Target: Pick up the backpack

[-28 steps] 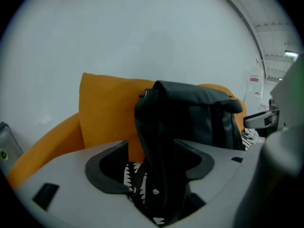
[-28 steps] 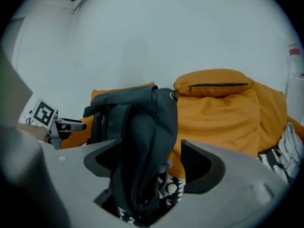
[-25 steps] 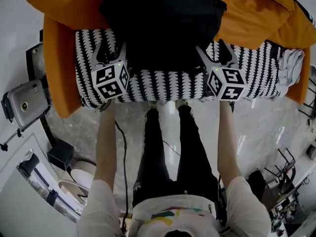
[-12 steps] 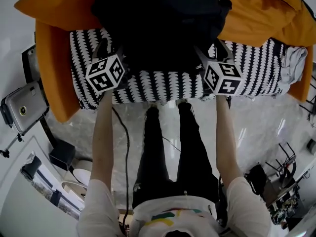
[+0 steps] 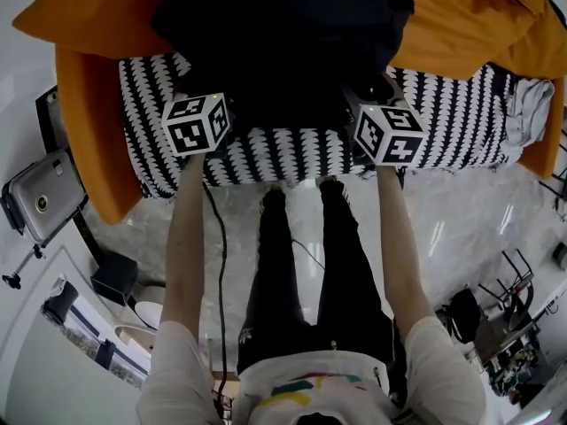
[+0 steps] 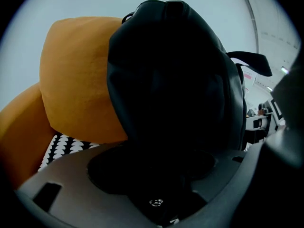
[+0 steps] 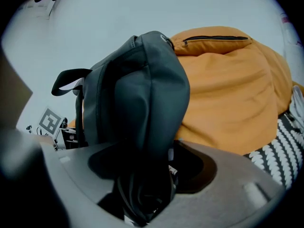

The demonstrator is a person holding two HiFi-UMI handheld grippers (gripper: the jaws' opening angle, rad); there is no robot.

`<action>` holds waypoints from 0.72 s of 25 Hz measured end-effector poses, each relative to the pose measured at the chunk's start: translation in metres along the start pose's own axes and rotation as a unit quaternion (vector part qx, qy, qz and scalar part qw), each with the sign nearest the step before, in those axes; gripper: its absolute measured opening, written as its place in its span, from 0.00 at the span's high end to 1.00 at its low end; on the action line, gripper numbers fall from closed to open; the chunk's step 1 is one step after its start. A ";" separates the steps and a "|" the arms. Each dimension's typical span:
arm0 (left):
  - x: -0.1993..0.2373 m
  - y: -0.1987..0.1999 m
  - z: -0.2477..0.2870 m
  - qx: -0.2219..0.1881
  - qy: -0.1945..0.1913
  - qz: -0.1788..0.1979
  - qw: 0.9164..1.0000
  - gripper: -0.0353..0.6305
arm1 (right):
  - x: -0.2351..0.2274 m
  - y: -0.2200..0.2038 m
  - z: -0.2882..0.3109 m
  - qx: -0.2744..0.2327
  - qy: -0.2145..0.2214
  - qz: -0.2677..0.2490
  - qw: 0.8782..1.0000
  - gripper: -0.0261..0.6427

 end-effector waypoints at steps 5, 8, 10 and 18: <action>-0.001 -0.002 0.000 -0.005 0.012 -0.001 1.000 0.53 | 0.009 0.000 0.009 0.008 -0.020 -0.010 1.000 0.63; -0.006 -0.003 0.002 0.000 0.020 0.007 1.000 0.61 | 0.009 -0.002 0.012 0.014 -0.033 -0.024 0.999 0.66; -0.012 -0.005 0.004 0.002 0.029 0.015 0.999 0.66 | 0.007 -0.004 0.013 0.018 -0.038 -0.033 0.999 0.70; -0.019 -0.006 -0.006 -0.015 0.047 0.032 0.998 0.73 | 0.019 -0.005 0.011 0.013 -0.050 -0.061 0.997 0.79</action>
Point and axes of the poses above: the fingertips, and each gripper's own axes: z forward along the fingers, x to its left, y out of its top, the point moved 7 cm from there along -z, backward along the fingers
